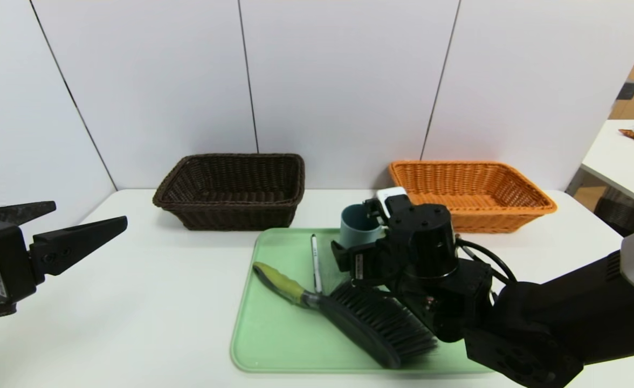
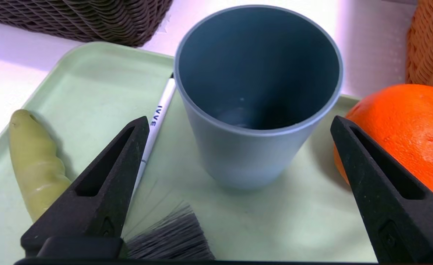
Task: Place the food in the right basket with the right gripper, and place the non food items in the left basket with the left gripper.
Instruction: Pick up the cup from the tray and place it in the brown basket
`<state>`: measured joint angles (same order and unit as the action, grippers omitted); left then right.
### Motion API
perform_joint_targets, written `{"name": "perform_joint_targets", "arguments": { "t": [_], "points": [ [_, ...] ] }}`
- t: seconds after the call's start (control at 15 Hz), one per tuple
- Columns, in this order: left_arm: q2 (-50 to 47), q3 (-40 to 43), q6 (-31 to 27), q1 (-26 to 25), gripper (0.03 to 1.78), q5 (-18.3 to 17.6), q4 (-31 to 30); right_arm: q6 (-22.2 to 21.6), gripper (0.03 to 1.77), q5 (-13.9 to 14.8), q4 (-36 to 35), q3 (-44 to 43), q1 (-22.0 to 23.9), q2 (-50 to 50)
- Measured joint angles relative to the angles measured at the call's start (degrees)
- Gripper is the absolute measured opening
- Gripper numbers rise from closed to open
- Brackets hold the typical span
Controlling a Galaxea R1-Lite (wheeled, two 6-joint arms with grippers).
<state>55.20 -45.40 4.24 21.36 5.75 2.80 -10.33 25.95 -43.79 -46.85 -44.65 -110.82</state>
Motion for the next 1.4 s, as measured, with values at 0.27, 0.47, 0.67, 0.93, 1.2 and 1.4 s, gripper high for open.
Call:
{"name": "perform_joint_targets", "arguments": {
  "t": [0.27,0.47,0.67,0.93,1.2,1.4],
  "points": [
    [0.00,-0.05,0.02,0.00,1.69,-0.02,0.00,0.20,1.70,0.01,-0.85,-0.44,0.06,-0.95],
    [0.01,-0.11,0.00,0.00,1.69,-0.02,0.00,0.18,1.70,-0.07,-0.87,-1.05,0.12,-1.52],
    [0.01,-0.13,0.02,0.00,1.69,-0.06,0.00,0.27,1.70,-0.07,-1.96,-1.46,0.28,-2.18],
    [0.06,-0.13,0.00,0.00,1.69,-0.09,0.00,0.46,1.70,-0.10,-3.21,-1.35,0.72,-3.15],
    [0.20,-0.13,0.00,0.00,1.69,-0.09,0.00,0.62,1.70,-0.07,-3.39,-1.68,1.33,-3.40],
    [0.30,-0.13,0.02,0.00,1.69,-0.09,0.00,0.62,1.70,-0.16,-4.52,-1.77,1.57,-3.84]
  ]
}}
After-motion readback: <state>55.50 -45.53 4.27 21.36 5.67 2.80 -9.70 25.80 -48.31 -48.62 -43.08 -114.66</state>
